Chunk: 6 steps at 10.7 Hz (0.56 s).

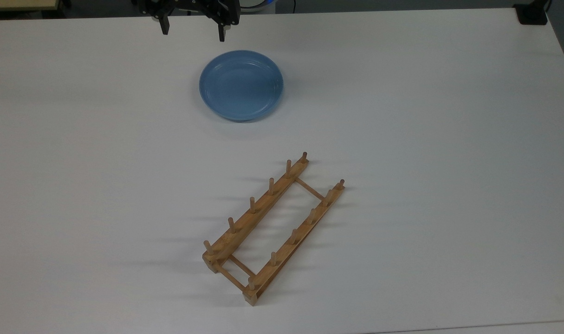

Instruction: Place plate in plate rack

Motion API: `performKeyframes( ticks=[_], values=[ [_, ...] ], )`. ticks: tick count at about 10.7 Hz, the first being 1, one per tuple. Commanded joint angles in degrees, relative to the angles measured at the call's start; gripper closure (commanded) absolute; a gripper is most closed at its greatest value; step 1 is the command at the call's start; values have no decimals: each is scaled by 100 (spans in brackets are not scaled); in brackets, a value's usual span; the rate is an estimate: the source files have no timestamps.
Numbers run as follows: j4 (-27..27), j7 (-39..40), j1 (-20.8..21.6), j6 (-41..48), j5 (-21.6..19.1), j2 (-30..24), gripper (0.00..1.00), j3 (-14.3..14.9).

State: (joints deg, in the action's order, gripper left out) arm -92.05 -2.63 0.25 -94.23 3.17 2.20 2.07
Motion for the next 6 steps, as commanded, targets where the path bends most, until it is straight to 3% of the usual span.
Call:
performKeyframes(
  ticks=[1, 6],
  values=[
    [-147, 209, 10, 63, -97, -141, 0, 12],
    [-664, 2692, 10, -33, -106, 34, 0, 12]
  ],
)
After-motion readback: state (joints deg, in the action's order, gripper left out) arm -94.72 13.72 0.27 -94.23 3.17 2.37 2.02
